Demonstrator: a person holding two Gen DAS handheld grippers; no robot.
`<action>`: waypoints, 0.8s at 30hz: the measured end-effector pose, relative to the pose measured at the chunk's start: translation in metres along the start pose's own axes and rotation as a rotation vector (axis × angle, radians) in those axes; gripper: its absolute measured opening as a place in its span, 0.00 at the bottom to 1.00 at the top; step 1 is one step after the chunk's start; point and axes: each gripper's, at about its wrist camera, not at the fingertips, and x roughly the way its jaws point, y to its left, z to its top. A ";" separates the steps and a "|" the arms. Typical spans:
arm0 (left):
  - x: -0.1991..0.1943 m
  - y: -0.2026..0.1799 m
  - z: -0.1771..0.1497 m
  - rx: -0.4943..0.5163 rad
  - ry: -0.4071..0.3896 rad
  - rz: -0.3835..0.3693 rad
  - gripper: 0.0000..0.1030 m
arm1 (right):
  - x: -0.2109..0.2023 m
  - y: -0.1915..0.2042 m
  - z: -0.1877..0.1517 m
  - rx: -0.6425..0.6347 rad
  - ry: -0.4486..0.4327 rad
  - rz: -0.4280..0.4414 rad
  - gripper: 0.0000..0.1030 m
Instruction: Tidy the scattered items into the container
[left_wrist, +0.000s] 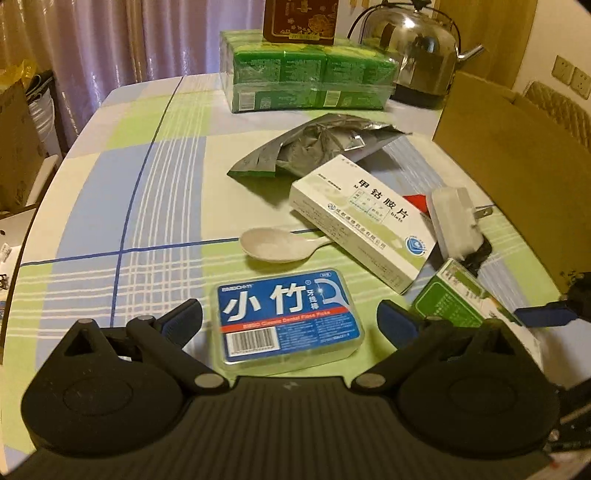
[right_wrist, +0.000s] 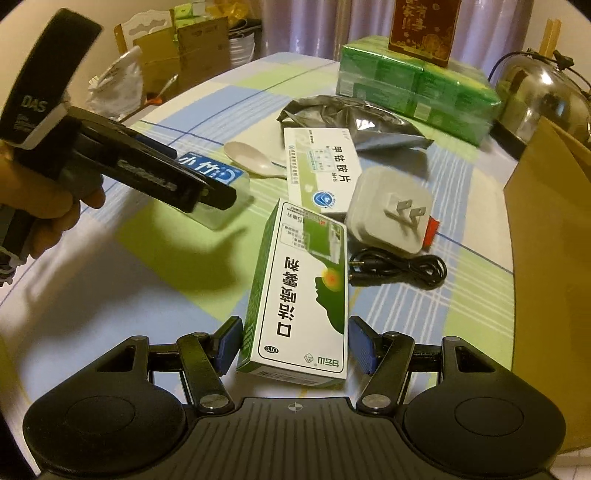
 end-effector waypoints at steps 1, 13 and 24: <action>0.002 -0.003 0.000 0.012 0.010 0.015 0.88 | 0.000 0.000 -0.001 -0.002 -0.002 -0.003 0.58; -0.027 -0.027 -0.030 0.219 0.103 -0.130 0.84 | -0.020 0.010 -0.037 -0.113 0.011 -0.086 0.58; -0.038 -0.057 -0.047 0.262 0.056 -0.071 0.88 | -0.029 -0.012 -0.045 0.084 -0.057 -0.027 0.71</action>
